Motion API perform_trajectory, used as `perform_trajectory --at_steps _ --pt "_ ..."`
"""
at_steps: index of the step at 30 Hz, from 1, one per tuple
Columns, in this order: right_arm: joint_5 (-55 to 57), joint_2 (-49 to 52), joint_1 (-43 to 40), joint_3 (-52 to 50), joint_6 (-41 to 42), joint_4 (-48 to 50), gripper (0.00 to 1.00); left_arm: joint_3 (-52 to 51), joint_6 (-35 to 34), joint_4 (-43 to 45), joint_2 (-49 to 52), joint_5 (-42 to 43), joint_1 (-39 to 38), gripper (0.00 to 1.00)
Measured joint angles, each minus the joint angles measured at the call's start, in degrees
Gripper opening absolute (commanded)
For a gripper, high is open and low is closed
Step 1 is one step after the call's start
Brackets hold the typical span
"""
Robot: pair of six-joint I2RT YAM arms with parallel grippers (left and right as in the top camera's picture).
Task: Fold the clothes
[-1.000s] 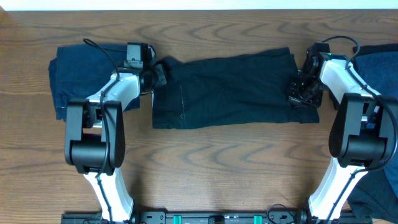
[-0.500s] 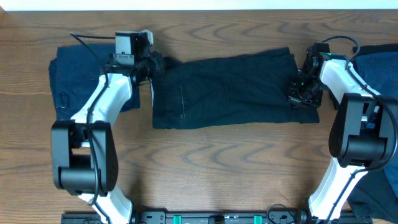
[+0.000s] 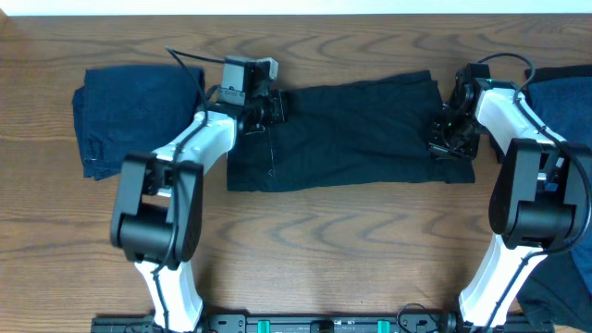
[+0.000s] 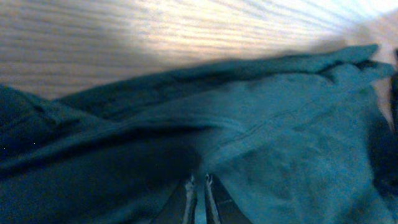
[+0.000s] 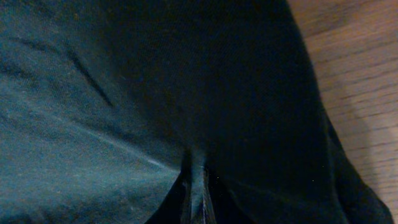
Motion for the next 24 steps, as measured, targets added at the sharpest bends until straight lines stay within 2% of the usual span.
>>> perform_trajectory --at_steps 8,12,15,18,20,22,24 --pt "-0.2 0.0 0.0 0.0 0.0 0.0 0.10 0.0 -1.5 9.9 7.0 -2.6 0.7 0.09" --pt "-0.2 0.0 0.0 0.0 0.0 0.0 0.11 0.0 -2.3 14.6 6.9 -0.7 0.8 0.10" --pt "-0.3 0.0 0.0 0.0 0.0 0.0 0.12 0.0 -3.2 14.0 4.7 1.0 0.8 0.11" --pt "-0.5 0.0 0.0 0.0 0.0 0.1 0.13 0.0 -4.1 8.5 -1.1 2.0 0.8 0.27" --pt "-0.6 0.0 0.0 0.0 0.0 0.1 0.14 0.1 -4.3 2.4 -6.4 2.2 1.1 0.29" --pt "-0.6 0.0 0.0 0.0 0.0 0.1 0.15 0.4 -3.6 -5.5 -11.3 1.9 1.7 0.43" --pt "-0.7 0.0 0.0 0.0 0.0 0.1 0.15 0.6 -1.9 -13.8 -15.0 1.3 2.9 0.64"
